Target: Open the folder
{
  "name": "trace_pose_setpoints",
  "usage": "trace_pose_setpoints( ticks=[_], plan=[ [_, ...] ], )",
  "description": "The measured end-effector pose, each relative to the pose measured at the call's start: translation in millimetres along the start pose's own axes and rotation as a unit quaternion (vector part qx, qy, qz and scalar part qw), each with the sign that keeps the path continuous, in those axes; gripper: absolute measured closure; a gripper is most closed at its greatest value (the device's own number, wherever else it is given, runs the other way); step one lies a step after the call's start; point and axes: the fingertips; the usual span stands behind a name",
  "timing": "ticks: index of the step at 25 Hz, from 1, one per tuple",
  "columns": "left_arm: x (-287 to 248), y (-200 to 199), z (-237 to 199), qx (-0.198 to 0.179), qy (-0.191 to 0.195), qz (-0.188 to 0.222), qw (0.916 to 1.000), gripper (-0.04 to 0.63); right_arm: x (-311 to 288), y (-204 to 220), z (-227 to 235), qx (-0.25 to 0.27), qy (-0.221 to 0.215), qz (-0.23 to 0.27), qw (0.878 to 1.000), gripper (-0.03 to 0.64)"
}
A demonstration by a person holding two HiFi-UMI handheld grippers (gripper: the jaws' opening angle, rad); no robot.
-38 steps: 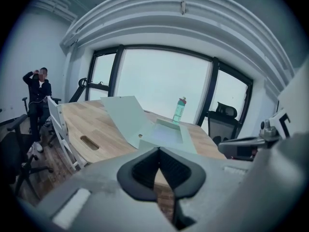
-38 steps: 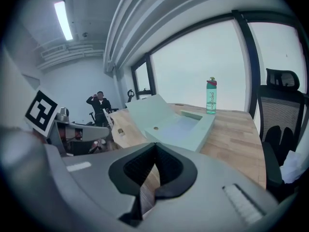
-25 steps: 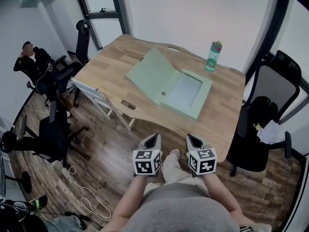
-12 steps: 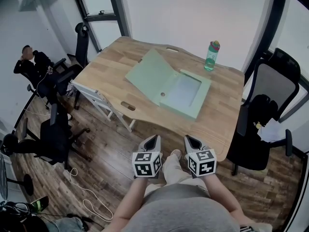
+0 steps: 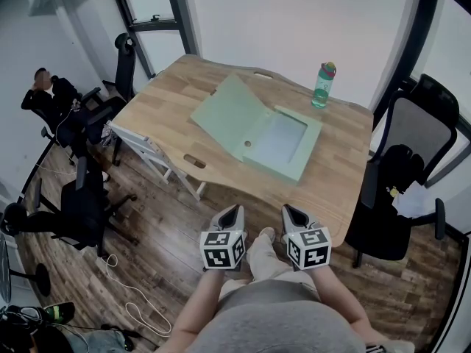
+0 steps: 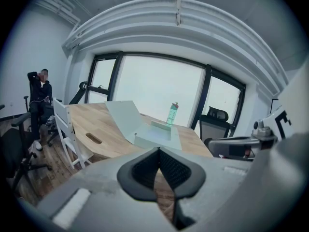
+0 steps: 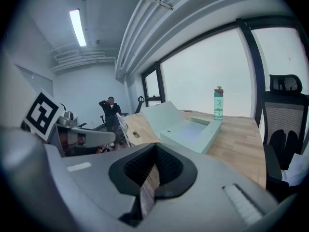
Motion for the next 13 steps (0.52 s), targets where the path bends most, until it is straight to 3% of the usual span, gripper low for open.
trace_pose_setpoints(
  ticks=[13],
  plan=[
    [-1.2,-0.2,-6.8,0.002,-0.001,0.000,1.0000,0.592,-1.6,-8.6,-2.6,0.002,-0.002,0.013,1.000,0.618]
  ],
)
Point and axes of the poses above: the fingertips, and each gripper's own axes: x backward along the fingers, z to its right, y out of its underside, and after that the axes turned 6 degrees about -y, right-handed
